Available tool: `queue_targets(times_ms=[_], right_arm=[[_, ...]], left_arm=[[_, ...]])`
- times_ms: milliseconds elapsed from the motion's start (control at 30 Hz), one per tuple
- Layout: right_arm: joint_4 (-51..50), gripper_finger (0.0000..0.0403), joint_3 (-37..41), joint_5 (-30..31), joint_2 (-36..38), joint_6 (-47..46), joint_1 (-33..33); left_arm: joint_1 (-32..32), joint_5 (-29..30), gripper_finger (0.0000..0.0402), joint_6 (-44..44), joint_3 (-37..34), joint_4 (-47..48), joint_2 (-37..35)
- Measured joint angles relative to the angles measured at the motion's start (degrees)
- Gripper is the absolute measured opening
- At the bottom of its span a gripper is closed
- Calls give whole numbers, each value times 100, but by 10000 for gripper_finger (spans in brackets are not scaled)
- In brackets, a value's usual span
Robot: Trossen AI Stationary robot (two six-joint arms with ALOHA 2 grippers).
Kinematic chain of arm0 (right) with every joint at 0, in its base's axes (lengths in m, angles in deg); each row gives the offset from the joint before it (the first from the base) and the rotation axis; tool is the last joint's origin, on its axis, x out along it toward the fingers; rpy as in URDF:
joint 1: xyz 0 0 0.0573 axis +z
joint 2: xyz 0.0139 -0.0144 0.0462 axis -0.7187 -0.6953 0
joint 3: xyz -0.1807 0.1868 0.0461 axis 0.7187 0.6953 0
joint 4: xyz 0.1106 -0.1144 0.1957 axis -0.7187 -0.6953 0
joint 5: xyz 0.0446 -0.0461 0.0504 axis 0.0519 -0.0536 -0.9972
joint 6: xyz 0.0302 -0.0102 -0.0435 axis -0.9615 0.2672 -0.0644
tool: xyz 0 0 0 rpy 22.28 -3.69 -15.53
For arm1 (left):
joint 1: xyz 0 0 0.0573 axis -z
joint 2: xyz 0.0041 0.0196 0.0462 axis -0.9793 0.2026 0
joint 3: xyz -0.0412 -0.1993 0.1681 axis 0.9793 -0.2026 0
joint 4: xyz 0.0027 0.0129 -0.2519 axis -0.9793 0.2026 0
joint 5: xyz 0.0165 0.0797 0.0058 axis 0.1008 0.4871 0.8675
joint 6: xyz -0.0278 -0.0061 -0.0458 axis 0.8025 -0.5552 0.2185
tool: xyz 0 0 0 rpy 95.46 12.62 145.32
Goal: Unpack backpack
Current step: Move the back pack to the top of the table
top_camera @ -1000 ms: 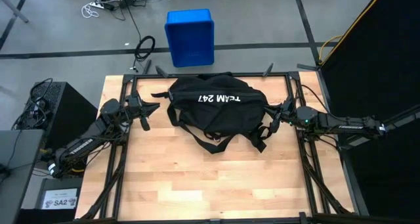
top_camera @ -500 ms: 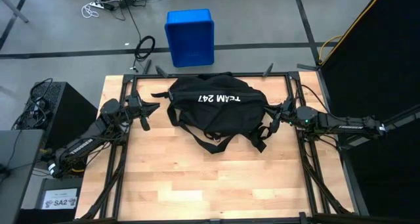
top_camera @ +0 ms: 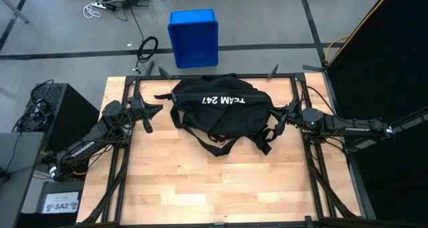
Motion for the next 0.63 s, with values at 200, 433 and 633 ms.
queue_targets(times_ms=[200,433,633], right_arm=[[-2,34,0,0,2,-2,0],[-2,36,-2,0,2,-2,2],[0,28,-2,0,2,-2,0]], left_arm=[[1,-1,0,0,0,0,1],[-1,0,0,0,0,0,-1],[1,-2,0,0,0,0,-1]])
